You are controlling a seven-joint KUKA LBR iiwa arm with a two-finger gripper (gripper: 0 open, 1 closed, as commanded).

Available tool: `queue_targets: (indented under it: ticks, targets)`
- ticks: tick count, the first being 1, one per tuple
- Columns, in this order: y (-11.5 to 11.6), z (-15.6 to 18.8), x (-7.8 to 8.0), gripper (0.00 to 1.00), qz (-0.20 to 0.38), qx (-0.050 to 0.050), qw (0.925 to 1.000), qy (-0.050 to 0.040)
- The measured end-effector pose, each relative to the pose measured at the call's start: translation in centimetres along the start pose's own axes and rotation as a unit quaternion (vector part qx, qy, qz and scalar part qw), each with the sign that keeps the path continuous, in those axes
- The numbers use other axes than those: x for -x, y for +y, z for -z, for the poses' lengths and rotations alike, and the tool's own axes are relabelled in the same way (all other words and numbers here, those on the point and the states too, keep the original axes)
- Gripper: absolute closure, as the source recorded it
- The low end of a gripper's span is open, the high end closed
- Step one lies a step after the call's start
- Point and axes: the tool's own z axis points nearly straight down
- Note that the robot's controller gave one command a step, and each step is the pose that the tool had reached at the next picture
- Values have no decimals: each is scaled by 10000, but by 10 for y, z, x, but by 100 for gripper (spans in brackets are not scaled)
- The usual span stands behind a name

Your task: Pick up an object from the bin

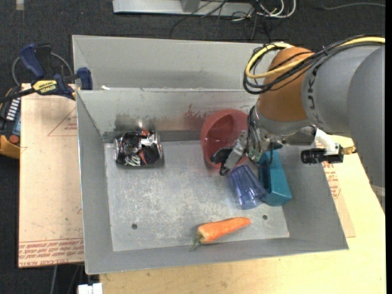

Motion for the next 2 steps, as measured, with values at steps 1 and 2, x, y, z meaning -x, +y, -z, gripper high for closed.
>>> queue_targets:
  ticks: [1,2]
  targets:
    - [0,9,0,100,3,-4,10000,7]
    - [0,17,0,100,6,4,10000,-4]
